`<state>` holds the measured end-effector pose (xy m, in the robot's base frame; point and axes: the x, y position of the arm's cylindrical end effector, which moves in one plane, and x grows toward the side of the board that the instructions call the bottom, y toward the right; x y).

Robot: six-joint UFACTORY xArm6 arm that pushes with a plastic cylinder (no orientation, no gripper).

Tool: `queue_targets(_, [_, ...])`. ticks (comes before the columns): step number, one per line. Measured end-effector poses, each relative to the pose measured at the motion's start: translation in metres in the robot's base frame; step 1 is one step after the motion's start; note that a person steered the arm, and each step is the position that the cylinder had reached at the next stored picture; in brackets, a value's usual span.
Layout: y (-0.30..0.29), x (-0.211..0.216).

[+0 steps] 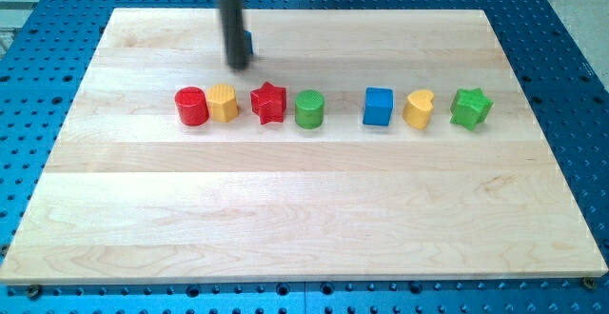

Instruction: Push the triangle towards the top center of the board

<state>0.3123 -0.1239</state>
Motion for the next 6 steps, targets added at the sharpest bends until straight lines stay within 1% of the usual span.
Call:
queue_targets(1, [-0.077, -0.036])
queue_targets(2, [0.021, -0.065])
queue_targets(3, [0.071, -0.059])
queue_targets(4, [-0.009, -0.047])
queue_targets(5, [0.006, 0.002])
queue_targets(6, [0.056, -0.019])
